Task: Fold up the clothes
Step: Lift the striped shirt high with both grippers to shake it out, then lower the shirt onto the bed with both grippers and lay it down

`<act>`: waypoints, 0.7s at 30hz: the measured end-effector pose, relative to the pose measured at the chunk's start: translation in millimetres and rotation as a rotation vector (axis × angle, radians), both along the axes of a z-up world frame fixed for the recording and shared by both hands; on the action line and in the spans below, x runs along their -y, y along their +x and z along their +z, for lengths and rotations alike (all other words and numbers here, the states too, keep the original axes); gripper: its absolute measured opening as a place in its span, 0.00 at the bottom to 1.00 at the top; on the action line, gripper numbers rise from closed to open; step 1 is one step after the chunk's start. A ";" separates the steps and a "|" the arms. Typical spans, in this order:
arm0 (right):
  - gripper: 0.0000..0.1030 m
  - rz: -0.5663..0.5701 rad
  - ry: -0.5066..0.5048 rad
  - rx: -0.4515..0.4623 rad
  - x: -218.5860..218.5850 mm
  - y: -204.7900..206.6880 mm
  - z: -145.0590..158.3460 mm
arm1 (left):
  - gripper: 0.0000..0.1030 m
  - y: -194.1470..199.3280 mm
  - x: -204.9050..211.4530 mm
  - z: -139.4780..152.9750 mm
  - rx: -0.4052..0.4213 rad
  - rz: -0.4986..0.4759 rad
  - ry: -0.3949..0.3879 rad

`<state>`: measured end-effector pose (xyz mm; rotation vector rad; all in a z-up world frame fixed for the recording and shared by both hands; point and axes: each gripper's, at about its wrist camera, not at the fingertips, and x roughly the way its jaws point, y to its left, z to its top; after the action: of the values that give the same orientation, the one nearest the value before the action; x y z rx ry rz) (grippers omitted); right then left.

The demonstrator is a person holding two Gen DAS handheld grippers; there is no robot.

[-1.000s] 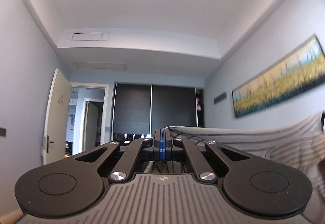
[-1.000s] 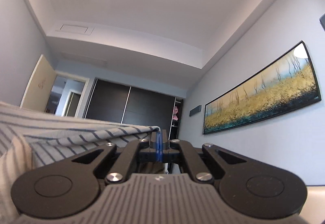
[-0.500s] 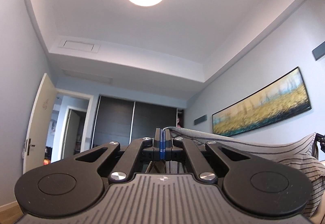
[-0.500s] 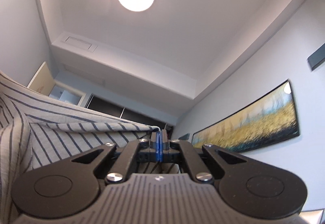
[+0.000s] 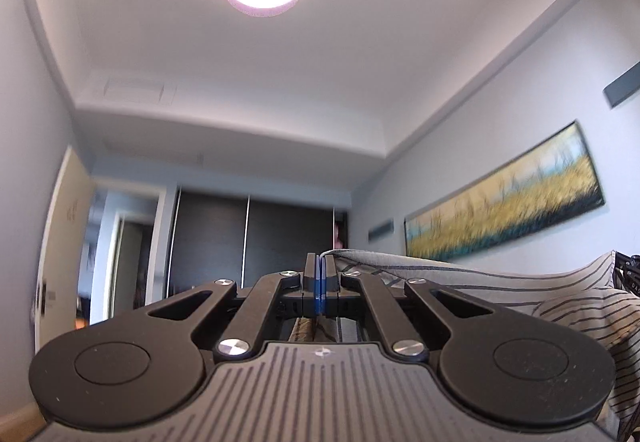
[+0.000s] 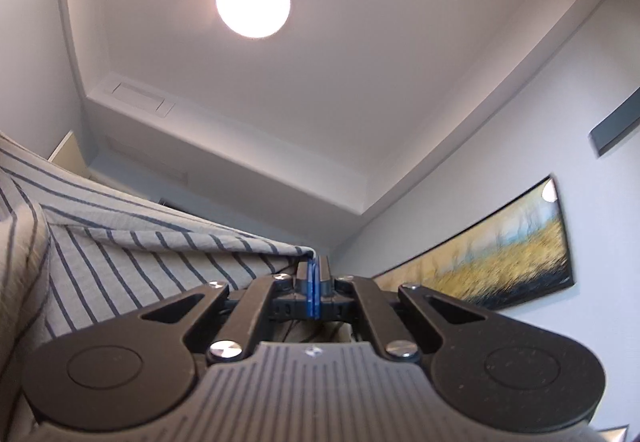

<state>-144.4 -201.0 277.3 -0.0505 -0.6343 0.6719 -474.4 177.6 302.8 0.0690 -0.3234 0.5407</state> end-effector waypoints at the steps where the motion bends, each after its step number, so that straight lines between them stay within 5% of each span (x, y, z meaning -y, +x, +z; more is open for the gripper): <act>1: 0.01 0.006 -0.019 -0.020 -9.6 8.4 -2.6 | 0.00 9.1 -11.5 -2.6 -0.023 -0.002 -0.030; 11: 0.01 0.043 -0.248 -0.269 -130.8 114.6 -59.0 | 0.00 125.6 -141.5 -76.1 -0.293 0.059 -0.254; 21: 0.01 0.016 -0.515 -0.474 -292.3 239.1 -166.4 | 0.00 249.9 -270.2 -185.9 -0.547 0.130 -0.401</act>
<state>94.7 91.3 110.9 -0.3534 0.0040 0.8147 -224.5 447.7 116.9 -0.1511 0.3270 0.6830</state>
